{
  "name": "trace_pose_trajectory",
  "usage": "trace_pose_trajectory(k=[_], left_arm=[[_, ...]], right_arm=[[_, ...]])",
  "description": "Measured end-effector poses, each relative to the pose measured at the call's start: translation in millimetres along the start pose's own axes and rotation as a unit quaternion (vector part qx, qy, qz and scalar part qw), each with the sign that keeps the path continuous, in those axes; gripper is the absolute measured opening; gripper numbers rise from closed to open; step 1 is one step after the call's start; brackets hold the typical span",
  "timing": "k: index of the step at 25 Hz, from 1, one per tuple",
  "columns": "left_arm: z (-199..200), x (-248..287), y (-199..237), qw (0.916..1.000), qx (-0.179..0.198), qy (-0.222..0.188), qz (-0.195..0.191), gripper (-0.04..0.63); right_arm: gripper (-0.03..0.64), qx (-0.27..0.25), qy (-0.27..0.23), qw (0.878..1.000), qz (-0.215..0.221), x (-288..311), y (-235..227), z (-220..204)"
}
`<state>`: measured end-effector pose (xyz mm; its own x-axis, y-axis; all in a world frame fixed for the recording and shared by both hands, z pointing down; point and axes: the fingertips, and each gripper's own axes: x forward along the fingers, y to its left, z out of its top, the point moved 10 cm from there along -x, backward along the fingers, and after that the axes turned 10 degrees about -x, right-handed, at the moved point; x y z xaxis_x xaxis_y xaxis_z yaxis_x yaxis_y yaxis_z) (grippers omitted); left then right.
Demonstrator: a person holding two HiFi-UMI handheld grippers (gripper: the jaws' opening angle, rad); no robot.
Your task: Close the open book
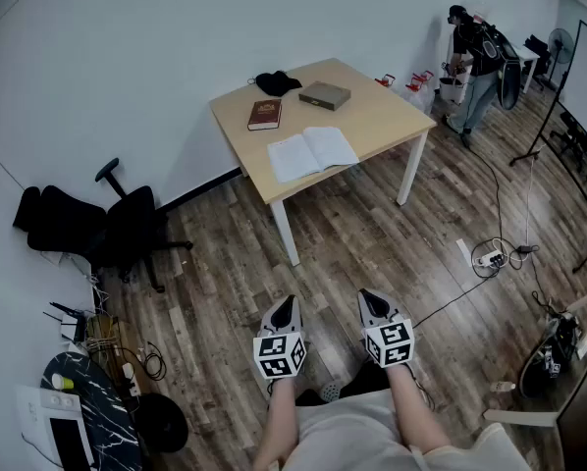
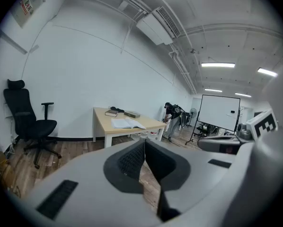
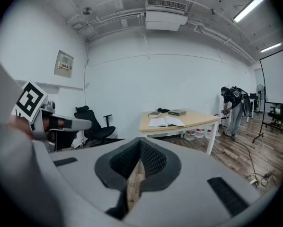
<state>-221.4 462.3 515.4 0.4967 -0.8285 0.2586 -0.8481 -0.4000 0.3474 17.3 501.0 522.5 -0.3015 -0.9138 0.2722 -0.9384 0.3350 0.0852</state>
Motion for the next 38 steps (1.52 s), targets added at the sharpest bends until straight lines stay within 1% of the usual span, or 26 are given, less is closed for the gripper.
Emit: trace_pose_trajectory(k=[3,6,10,13,19,20,21,22,24,26,28,32,35,38], left_arm=[[2.1,4.6,3.6,0.9999,0.001,-0.002,-0.011,0.023],[3.6,1.7,12.1,1.0000,-0.003,-0.003,-0.008,0.022],[-0.5,1.8,7.1,0.9999,-0.005,0.000,-0.013,0.023],[1.4,4.8,3.6,0.9998,0.007,0.002,-0.020,0.023],[3.5,7.8,-0.7,0.9992,0.024,0.006,-0.030,0.031],[3.4,9.5,-1.1,0.9992,0.026,0.006,-0.031,0.054],[3.7,10.9,-1.2,0.9991,0.028,0.008,-0.032,0.104],[4.6,11.9,-0.9,0.9990,0.031,0.010,-0.032,0.124],[8.2,12.8,-0.2,0.9987,0.038,0.010,-0.032,0.135],[12.3,12.2,0.8,0.9987,0.039,0.008,-0.032,0.152],[14.1,10.5,2.5,0.9986,0.041,0.007,-0.034,0.163],[13.2,8.9,7.1,0.9986,0.041,0.010,-0.032,0.170],[15.1,6.5,10.7,0.9988,0.038,0.008,-0.030,0.170],[15.3,12.7,16.7,0.9994,0.024,0.001,-0.026,0.170]], right_arm=[[0.006,-0.001,0.002,1.000,-0.009,0.4,0.5,-1.9],[0.006,-0.006,0.006,1.000,-0.012,2.2,2.9,-3.4],[0.006,-0.001,0.001,1.000,-0.023,-11.1,-5.2,-3.7],[0.008,0.019,-0.011,1.000,-0.014,-11.1,-7.3,-4.0],[0.009,0.024,-0.016,1.000,-0.001,-8.0,-4.7,-1.7],[0.036,0.023,-0.014,1.000,0.000,-7.8,-5.3,-3.2],[0.065,0.024,-0.012,1.000,-0.001,-7.7,-5.7,-5.0],[0.075,0.026,-0.011,1.000,-0.005,-7.5,-6.2,-6.7],[0.110,0.041,-0.012,0.999,-0.009,-6.3,-8.2,-7.7],[0.144,0.055,-0.013,0.998,0.004,-4.0,-8.5,-5.8],[0.196,0.059,-0.010,0.998,0.019,-1.4,-5.4,-4.4],[0.227,0.058,-0.002,0.998,0.025,3.1,-1.0,-5.8],[0.233,0.063,-0.002,0.998,0.023,5.9,-0.9,-2.2],[0.235,0.047,-0.001,0.999,0.028,11.6,-2.6,0.8]])
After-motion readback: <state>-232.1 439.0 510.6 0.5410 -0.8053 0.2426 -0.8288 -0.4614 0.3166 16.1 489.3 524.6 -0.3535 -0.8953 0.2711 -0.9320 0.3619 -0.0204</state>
